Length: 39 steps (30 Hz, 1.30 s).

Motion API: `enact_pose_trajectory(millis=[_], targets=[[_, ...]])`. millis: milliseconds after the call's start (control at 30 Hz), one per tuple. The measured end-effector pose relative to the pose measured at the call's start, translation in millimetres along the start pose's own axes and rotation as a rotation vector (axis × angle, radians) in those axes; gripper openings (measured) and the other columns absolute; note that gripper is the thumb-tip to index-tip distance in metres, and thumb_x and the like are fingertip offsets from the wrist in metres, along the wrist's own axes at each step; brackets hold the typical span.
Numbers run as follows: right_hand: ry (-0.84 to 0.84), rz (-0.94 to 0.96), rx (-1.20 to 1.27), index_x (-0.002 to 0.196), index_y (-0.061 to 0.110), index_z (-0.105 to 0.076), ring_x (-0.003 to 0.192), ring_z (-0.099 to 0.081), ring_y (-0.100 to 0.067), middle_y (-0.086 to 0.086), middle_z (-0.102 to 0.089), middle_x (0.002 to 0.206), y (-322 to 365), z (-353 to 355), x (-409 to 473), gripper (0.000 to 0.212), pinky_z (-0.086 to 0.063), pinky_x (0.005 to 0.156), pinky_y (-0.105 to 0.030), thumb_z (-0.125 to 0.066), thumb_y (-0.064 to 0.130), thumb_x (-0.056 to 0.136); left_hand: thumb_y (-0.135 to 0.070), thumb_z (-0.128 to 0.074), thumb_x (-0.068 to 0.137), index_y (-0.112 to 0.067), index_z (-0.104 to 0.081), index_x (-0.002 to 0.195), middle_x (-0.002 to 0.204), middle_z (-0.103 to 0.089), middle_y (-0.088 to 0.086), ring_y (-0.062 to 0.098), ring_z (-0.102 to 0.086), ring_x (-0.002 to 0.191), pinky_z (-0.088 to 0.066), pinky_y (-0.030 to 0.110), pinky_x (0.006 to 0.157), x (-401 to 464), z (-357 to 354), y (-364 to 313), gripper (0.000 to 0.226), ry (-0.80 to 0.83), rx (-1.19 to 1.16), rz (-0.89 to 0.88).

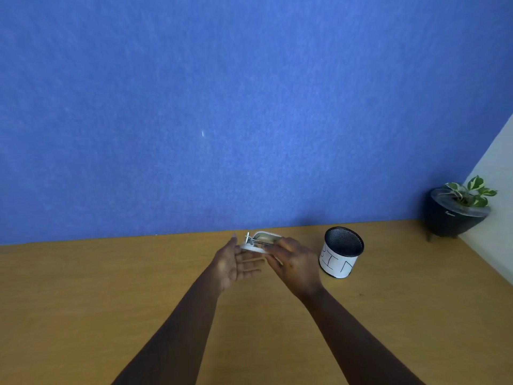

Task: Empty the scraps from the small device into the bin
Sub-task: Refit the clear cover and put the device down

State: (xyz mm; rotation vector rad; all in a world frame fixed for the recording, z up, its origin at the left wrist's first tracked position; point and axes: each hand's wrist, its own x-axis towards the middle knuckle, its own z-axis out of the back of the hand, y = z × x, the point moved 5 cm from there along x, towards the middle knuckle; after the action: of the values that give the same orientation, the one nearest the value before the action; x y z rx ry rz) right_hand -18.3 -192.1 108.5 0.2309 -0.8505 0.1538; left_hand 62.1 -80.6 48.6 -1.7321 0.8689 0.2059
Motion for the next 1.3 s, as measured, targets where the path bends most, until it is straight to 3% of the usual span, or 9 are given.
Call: enact_pose_trajectory(millis=[100, 267, 367, 500, 600, 667, 800, 967, 1300], targets=[[-0.024, 0.112, -0.060, 0.076, 0.018, -0.072, 0.058, -0.063, -0.014, 0.002, -0.065, 0.063, 8, -6, -7, 0.011, -0.045, 0.045, -0.020, -0.079, 0.019, 0.067, -0.041, -0.033, 0.099, -0.005, -0.061, 0.089, 0.061, -0.074, 0.010, 0.024, -0.072, 0.057, -0.059, 0.032, 0.052, 1, 0, 3, 0.047, 0.047, -0.024, 0.049], [0.025, 0.178, -0.009, 0.076, 0.017, -0.074, 0.060, -0.066, -0.015, 0.002, -0.070, 0.067, 5, -17, -15, 0.020, -0.051, 0.051, -0.021, -0.085, 0.018, 0.060, -0.026, -0.037, 0.100, -0.002, -0.058, 0.089, 0.079, -0.064, 0.015, 0.018, -0.069, 0.044, -0.057, 0.028, 0.042, 8, 10, 11, 0.033, -0.021, -0.097, 0.009], [-0.029, 0.089, 0.123, 0.074, 0.015, -0.074, 0.064, -0.066, -0.014, 0.001, -0.072, 0.071, -3, -13, -18, 0.013, -0.053, 0.058, -0.023, -0.073, 0.028, 0.074, -0.024, -0.040, 0.099, -0.004, -0.058, 0.089, 0.081, -0.061, 0.013, 0.016, -0.067, 0.042, -0.055, 0.026, 0.038, 9, 17, 13, 0.028, -0.059, -0.074, -0.014], [-0.246, -0.728, 0.443, 0.070, 0.009, -0.070, 0.069, -0.062, -0.019, -0.008, -0.069, 0.072, -37, -5, -23, 0.020, -0.054, 0.065, -0.037, -0.063, 0.022, 0.084, -0.025, -0.041, 0.099, -0.005, -0.062, 0.095, 0.085, -0.062, 0.010, 0.018, -0.069, 0.049, -0.057, 0.028, 0.041, 9, 21, 10, 0.029, -0.056, -0.012, -0.003], [0.081, -1.284, 0.739, 0.087, 0.006, -0.072, 0.086, -0.067, -0.027, -0.012, -0.071, 0.090, -47, -32, -34, 0.026, -0.055, 0.078, -0.037, -0.067, 0.032, 0.082, -0.027, -0.040, 0.099, -0.004, -0.059, 0.105, 0.086, -0.061, 0.009, 0.023, -0.063, 0.070, -0.057, 0.029, 0.042, 7, 21, 12, 0.030, -0.049, 0.023, 0.009], [0.292, -1.462, 0.959, 0.096, 0.001, -0.069, 0.093, -0.066, -0.028, -0.017, -0.069, 0.103, -41, -46, -40, 0.039, -0.057, 0.078, -0.037, -0.071, 0.035, 0.077, -0.028, -0.040, 0.099, -0.003, -0.057, 0.109, 0.085, -0.060, 0.009, 0.023, -0.060, 0.073, -0.057, 0.028, 0.042, 6, 18, 14, 0.032, -0.057, 0.043, 0.011], [0.375, -1.492, 0.969, 0.100, -0.006, -0.066, 0.102, -0.064, -0.032, -0.020, -0.064, 0.113, -36, -55, -44, 0.044, -0.057, 0.082, -0.039, -0.080, 0.023, 0.070, -0.029, -0.040, 0.100, 0.002, -0.053, 0.125, 0.090, -0.061, 0.013, 0.025, -0.060, 0.071, -0.057, 0.029, 0.043, 6, 20, 16, 0.042, -0.111, 0.114, -0.010], [0.411, -1.512, 0.877, 0.084, 0.001, -0.066, 0.088, -0.064, -0.028, -0.020, -0.066, 0.107, -32, -69, -59, 0.033, -0.057, 0.077, -0.038, -0.082, 0.022, 0.066, -0.024, -0.035, 0.102, 0.001, -0.044, 0.135, 0.097, -0.057, 0.015, 0.024, -0.058, 0.068, -0.055, 0.029, 0.043, 6, 30, 27, 0.043, -0.220, 0.175, 0.012], [0.455, -1.440, 0.658, 0.091, 0.005, -0.073, 0.073, -0.063, -0.023, -0.010, -0.064, 0.081, -26, -93, -79, 0.041, -0.059, 0.078, -0.039, -0.081, 0.035, 0.065, -0.027, -0.057, 0.092, 0.006, -0.058, 0.116, 0.106, -0.052, 0.017, 0.029, -0.056, 0.092, -0.057, 0.039, 0.071, 14, 51, 45, 0.041, -0.376, 0.366, 0.030]])
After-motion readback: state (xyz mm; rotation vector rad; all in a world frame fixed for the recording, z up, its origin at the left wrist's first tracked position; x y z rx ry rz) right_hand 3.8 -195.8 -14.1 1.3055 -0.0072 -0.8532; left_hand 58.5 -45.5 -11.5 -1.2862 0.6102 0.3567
